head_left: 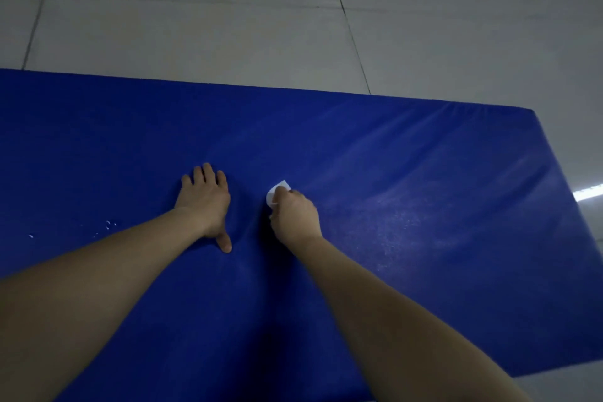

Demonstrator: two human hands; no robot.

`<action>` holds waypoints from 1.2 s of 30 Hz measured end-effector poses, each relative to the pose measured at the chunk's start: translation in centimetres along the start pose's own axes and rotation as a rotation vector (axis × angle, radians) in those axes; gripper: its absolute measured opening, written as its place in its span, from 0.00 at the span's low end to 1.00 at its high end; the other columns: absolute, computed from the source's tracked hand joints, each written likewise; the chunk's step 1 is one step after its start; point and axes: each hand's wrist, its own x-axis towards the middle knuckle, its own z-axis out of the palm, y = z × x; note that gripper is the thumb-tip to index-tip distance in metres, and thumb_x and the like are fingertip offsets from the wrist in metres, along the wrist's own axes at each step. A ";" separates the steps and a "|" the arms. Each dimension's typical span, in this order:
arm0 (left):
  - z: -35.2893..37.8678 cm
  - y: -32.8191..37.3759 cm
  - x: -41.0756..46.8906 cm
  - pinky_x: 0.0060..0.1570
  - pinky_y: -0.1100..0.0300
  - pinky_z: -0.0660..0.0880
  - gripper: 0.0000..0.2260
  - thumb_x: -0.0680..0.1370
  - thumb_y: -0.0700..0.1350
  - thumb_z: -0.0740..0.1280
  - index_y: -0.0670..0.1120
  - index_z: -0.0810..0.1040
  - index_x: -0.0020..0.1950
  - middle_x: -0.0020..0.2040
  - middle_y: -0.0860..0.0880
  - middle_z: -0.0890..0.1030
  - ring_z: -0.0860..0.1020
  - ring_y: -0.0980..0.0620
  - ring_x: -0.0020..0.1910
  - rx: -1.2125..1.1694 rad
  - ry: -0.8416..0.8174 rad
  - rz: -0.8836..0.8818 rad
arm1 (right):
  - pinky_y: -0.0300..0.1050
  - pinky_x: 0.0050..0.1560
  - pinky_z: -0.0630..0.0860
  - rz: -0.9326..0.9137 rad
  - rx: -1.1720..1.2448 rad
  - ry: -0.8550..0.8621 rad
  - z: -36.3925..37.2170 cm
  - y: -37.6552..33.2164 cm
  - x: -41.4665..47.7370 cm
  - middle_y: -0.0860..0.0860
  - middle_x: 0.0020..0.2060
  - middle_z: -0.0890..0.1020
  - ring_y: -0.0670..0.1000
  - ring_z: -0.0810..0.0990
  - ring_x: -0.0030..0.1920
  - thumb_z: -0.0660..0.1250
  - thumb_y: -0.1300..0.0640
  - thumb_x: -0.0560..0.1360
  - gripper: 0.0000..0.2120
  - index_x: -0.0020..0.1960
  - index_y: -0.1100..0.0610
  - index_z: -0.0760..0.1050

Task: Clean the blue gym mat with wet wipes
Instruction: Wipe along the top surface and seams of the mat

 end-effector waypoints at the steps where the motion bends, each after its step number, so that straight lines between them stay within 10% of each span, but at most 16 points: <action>1: -0.2 0.2 -0.1 0.77 0.41 0.57 0.72 0.54 0.74 0.78 0.37 0.44 0.81 0.80 0.33 0.48 0.51 0.35 0.79 0.012 0.001 -0.005 | 0.43 0.33 0.62 0.001 -0.019 0.009 -0.4 0.7 0.2 0.49 0.39 0.70 0.53 0.70 0.36 0.68 0.58 0.76 0.13 0.46 0.53 0.62; 14: -0.3 0.5 -0.2 0.78 0.43 0.56 0.73 0.53 0.71 0.80 0.34 0.45 0.80 0.79 0.30 0.48 0.51 0.32 0.79 -0.007 0.003 -0.017 | 0.52 0.50 0.74 0.635 -0.051 0.247 -8.6 17.9 -2.0 0.60 0.61 0.74 0.64 0.78 0.55 0.66 0.61 0.77 0.15 0.63 0.62 0.71; 36: -0.9 -0.4 -1.5 0.75 0.44 0.63 0.72 0.55 0.71 0.80 0.34 0.44 0.80 0.80 0.32 0.48 0.52 0.32 0.79 -0.097 0.006 0.006 | 0.60 0.72 0.63 -0.097 -0.405 -0.244 -1.8 -3.0 -3.4 0.58 0.78 0.56 0.61 0.59 0.74 0.61 0.52 0.80 0.30 0.78 0.62 0.57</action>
